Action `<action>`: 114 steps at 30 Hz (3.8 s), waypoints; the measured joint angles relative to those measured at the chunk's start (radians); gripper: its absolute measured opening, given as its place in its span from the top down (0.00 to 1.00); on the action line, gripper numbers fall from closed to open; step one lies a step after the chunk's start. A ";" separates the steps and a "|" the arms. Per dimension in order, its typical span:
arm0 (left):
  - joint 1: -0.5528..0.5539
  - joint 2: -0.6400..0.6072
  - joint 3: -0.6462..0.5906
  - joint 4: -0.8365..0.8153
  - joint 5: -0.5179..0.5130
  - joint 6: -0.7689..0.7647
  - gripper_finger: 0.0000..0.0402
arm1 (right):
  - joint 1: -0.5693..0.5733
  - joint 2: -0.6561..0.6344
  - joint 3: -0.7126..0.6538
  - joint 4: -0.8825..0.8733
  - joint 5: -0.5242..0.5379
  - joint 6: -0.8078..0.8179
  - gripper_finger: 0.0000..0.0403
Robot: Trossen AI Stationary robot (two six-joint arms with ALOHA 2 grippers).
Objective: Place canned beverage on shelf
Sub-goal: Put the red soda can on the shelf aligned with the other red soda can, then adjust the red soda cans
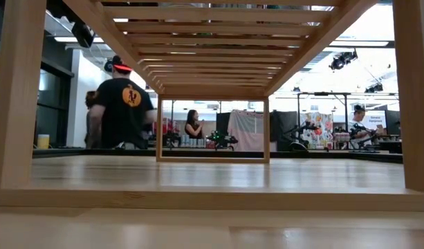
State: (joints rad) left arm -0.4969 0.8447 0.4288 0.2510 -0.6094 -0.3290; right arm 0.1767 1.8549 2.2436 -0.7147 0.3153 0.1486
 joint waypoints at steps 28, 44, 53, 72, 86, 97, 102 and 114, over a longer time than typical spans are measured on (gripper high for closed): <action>0.053 0.104 0.006 0.091 -0.039 -0.036 1.00 | 0.003 0.000 0.000 -0.013 -0.038 0.008 0.18; 0.086 0.106 0.006 0.147 0.014 -0.036 1.00 | 0.003 0.000 0.000 -0.031 -0.038 0.000 0.18; 0.086 0.118 0.006 0.170 0.013 -0.037 1.00 | 0.003 0.000 0.000 -0.031 -0.038 0.000 0.18; 0.105 0.267 0.118 0.154 0.024 0.020 1.00 | 0.029 -0.118 -0.001 -0.385 -0.035 0.141 0.18; 0.105 0.234 0.118 0.105 0.012 0.016 1.00 | 0.223 -0.278 -0.118 -0.848 0.113 0.510 0.19; 0.105 0.228 0.118 0.104 0.002 0.016 1.00 | 0.230 -0.550 -0.695 -0.823 0.175 0.763 0.57; 0.105 0.228 0.118 0.104 -0.004 0.017 1.00 | 0.166 -0.652 -0.878 -0.646 0.180 0.769 0.95; 0.113 0.228 0.118 0.105 -0.038 0.015 1.00 | 0.049 -0.663 -1.091 -0.159 0.099 0.559 0.99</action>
State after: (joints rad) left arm -0.3838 1.0725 0.5472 0.3559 -0.6470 -0.3141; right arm 0.2260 1.1919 1.1522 -0.8733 0.4146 0.7076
